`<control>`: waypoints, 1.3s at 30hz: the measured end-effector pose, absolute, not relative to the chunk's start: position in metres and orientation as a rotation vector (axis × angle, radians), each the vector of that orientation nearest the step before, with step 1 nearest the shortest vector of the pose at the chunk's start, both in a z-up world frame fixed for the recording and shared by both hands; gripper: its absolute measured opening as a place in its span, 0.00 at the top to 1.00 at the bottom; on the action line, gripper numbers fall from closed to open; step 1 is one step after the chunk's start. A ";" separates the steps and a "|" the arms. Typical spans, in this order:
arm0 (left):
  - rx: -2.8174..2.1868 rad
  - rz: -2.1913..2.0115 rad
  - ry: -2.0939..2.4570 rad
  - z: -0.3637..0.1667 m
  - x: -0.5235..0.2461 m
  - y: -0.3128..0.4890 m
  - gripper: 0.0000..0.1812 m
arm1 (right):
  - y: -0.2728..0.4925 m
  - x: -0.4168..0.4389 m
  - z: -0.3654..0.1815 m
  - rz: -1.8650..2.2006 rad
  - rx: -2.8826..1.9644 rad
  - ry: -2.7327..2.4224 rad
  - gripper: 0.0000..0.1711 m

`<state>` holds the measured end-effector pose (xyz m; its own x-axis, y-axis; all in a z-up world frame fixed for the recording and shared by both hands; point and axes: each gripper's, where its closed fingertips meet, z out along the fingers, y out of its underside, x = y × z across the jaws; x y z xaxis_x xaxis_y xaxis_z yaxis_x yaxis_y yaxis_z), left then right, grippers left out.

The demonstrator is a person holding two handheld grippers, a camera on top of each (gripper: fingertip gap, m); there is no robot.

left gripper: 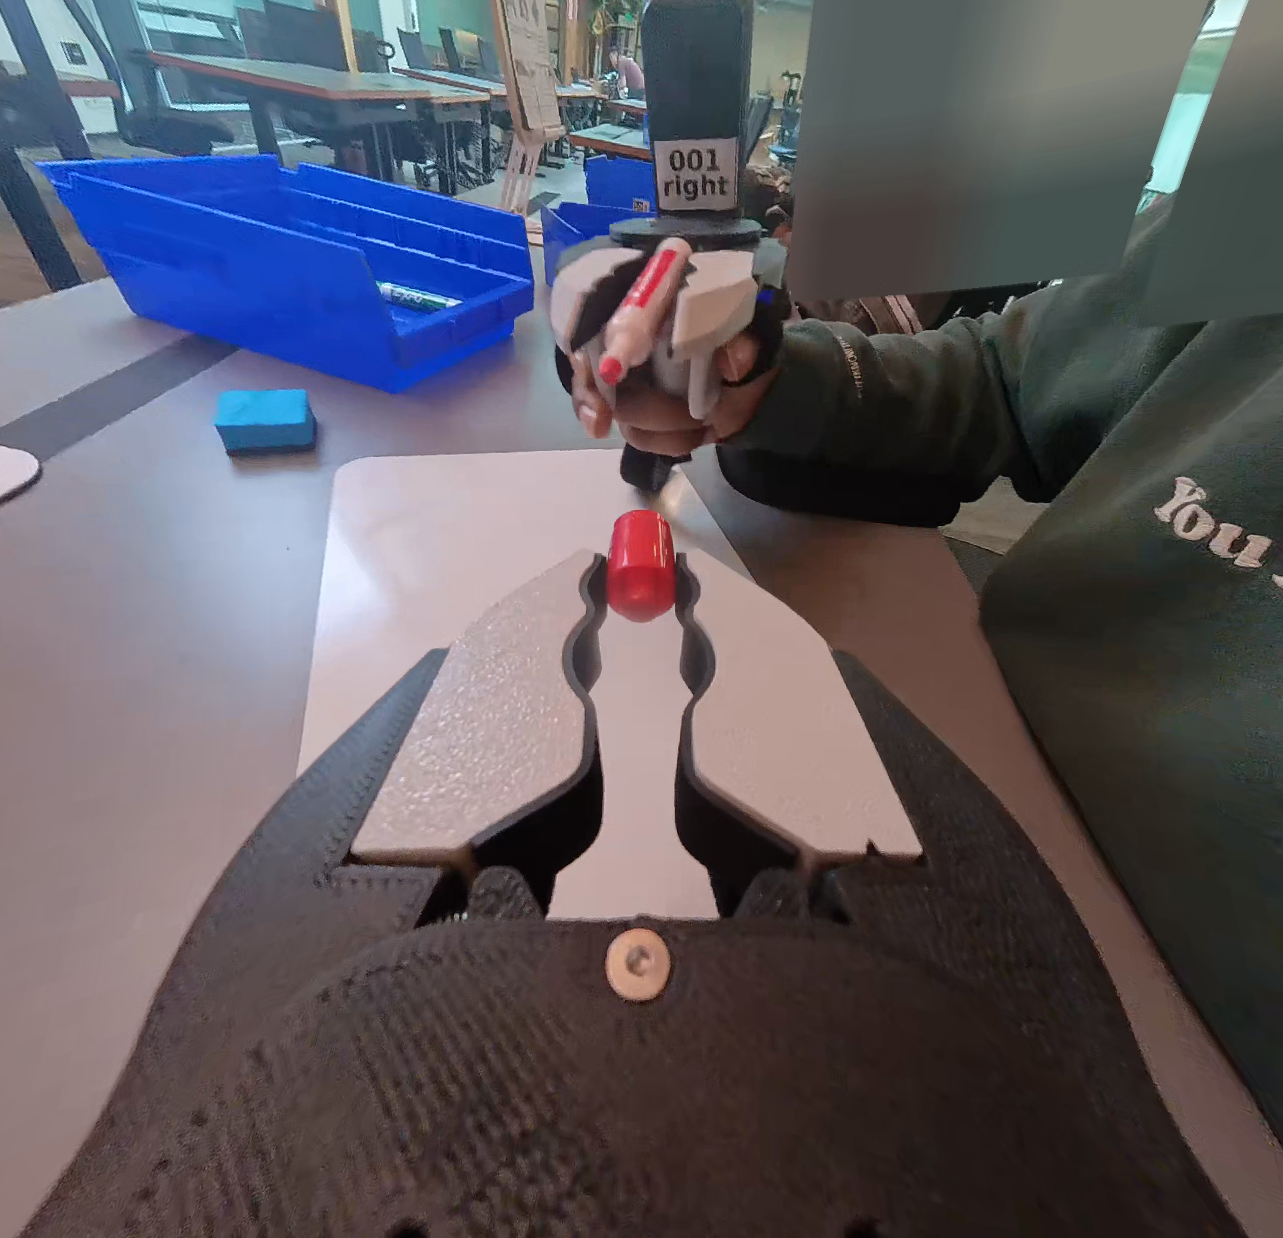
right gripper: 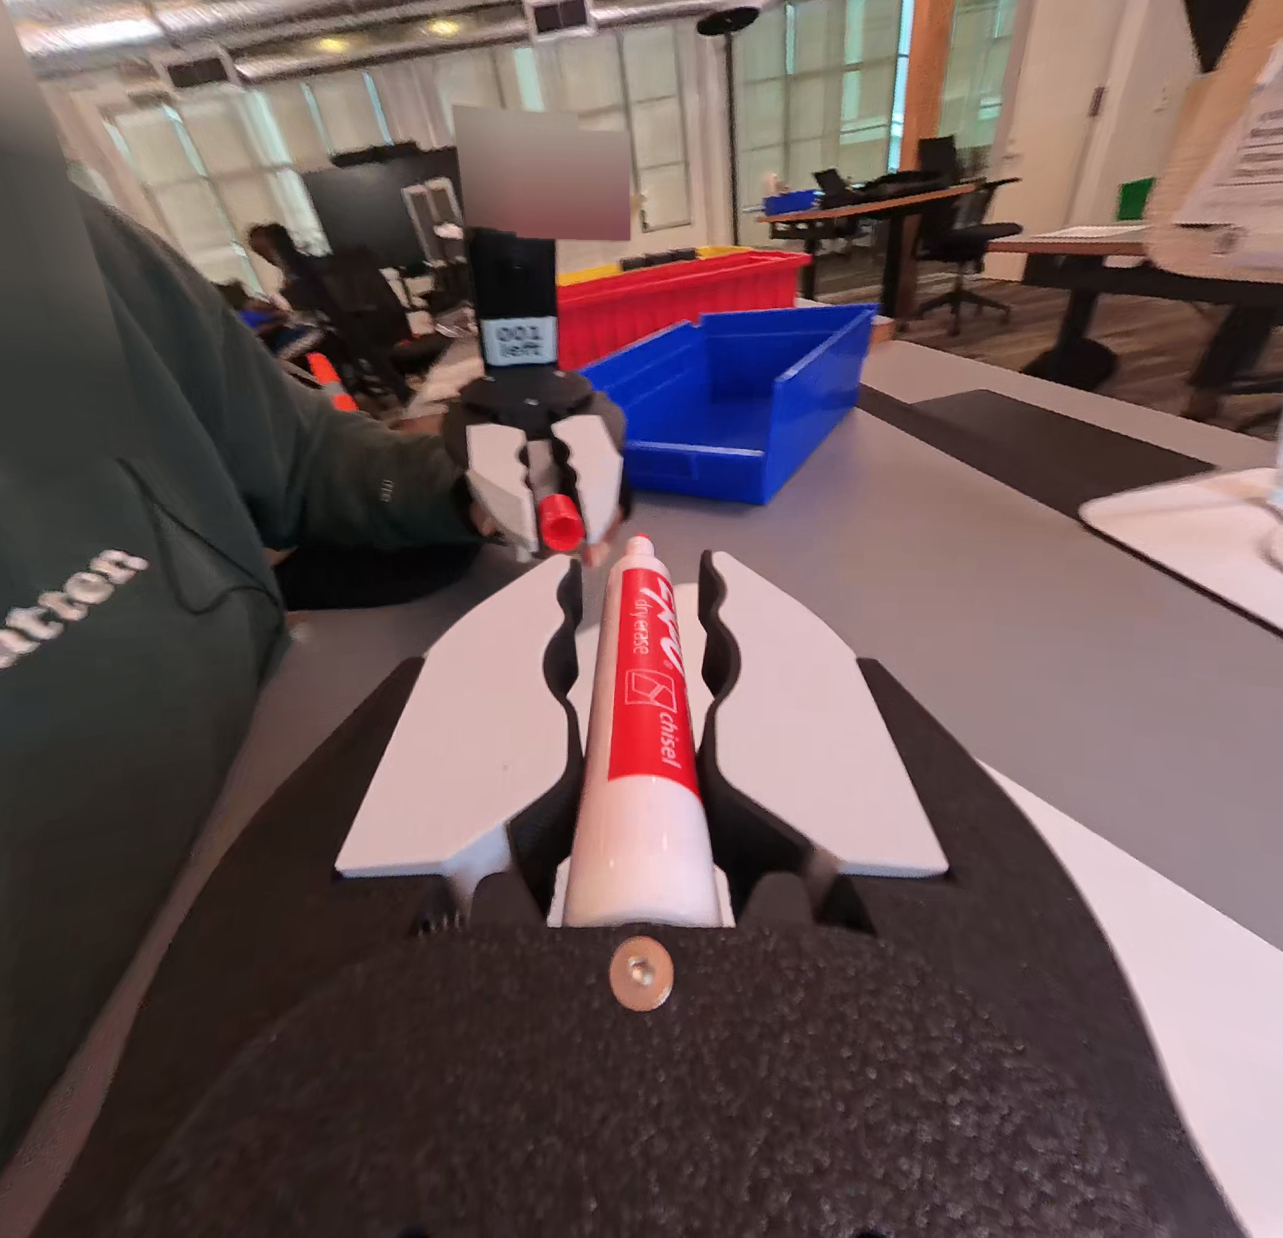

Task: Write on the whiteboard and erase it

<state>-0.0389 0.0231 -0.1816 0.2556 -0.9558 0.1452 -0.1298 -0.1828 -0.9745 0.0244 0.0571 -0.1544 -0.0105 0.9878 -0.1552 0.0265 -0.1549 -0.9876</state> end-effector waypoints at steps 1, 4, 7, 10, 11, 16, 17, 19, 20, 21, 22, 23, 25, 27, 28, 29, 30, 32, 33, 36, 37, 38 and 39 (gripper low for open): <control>-1.561 -1.065 1.042 -0.186 -0.041 0.023 0.89 | 0.063 0.027 -0.158 1.280 -1.352 -1.153 0.80; -1.591 -1.052 1.046 -0.199 -0.045 0.019 0.89 | 0.065 0.033 -0.161 1.278 -1.367 -1.109 0.80; -1.590 -1.076 1.002 -0.192 -0.047 0.023 0.89 | 0.067 0.035 -0.160 1.227 -1.364 -1.113 0.80; -1.589 -1.072 0.984 -0.190 -0.046 0.024 0.89 | 0.066 0.034 -0.164 1.196 -1.372 -1.132 0.80; -1.588 -1.052 0.988 -0.190 -0.045 0.024 0.89 | 0.065 0.033 -0.166 1.189 -1.377 -1.138 0.80; -1.546 -0.977 1.013 -0.181 -0.039 0.019 0.89 | 0.065 0.031 -0.171 1.153 -1.382 -1.158 0.80; -1.540 -0.982 0.998 -0.178 -0.040 0.019 0.89 | 0.067 0.032 -0.170 1.152 -1.381 -1.148 0.80; -1.524 -1.053 0.926 -0.165 -0.045 0.022 0.89 | 0.073 0.038 -0.163 1.156 -1.368 -1.104 0.80; -1.514 -1.113 0.867 -0.156 -0.051 0.024 0.89 | 0.076 0.043 -0.157 1.159 -1.356 -1.074 0.80; -1.524 -1.145 0.801 -0.150 -0.059 0.028 0.89 | 0.080 0.048 -0.152 1.142 -1.344 -1.057 0.80; -1.553 -1.141 0.762 -0.152 -0.066 0.031 0.89 | 0.082 0.053 -0.148 1.103 -1.335 -1.057 0.80; -1.579 -1.116 0.751 -0.156 -0.071 0.033 0.89 | 0.083 0.056 -0.146 1.060 -1.331 -1.065 0.80; -1.616 -1.058 0.745 -0.171 -0.077 0.033 0.89 | 0.082 0.057 -0.146 1.038 -1.331 -1.080 0.80; -1.633 -1.037 0.707 -0.185 -0.080 0.038 0.89 | 0.081 0.052 -0.154 1.042 -1.354 -1.104 0.80; -1.650 -1.054 0.708 -0.190 -0.078 0.037 0.89 | 0.080 0.049 -0.160 1.040 -1.370 -1.124 0.80; -1.654 -1.052 0.730 -0.191 -0.077 0.034 0.89 | 0.079 0.046 -0.166 1.040 -1.385 -1.141 0.80; -1.644 -1.021 0.761 -0.192 -0.077 0.033 0.89 | 0.077 0.043 -0.170 1.049 -1.395 -1.156 0.80; -1.642 -0.992 0.823 -0.197 -0.074 0.029 0.89 | 0.074 0.040 -0.175 1.065 -1.410 -1.175 0.80; -1.638 -1.011 0.839 -0.198 -0.071 0.026 0.89 | 0.074 0.038 -0.178 1.064 -1.419 -1.181 0.80; -1.629 -1.037 0.873 -0.199 -0.065 0.019 0.89 | 0.073 0.036 -0.185 1.065 -1.442 -1.202 0.80; -1.626 -1.032 0.883 -0.199 -0.064 0.018 0.89 | 0.072 0.035 -0.187 1.065 -1.449 -1.206 0.80; -1.623 -1.028 0.892 -0.199 -0.063 0.016 0.89 | 0.072 0.034 -0.188 1.067 -1.456 -1.209 0.80; -1.618 -1.019 0.899 -0.199 -0.062 0.015 0.89 | 0.072 0.033 -0.190 1.068 -1.462 -1.211 0.80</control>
<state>-0.0624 0.0154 -0.1988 0.3728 -0.9072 0.1950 -0.0808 -0.2411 -0.9671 0.0330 0.0722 -0.1901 0.1367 0.9888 -0.0602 0.1839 -0.0851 -0.9792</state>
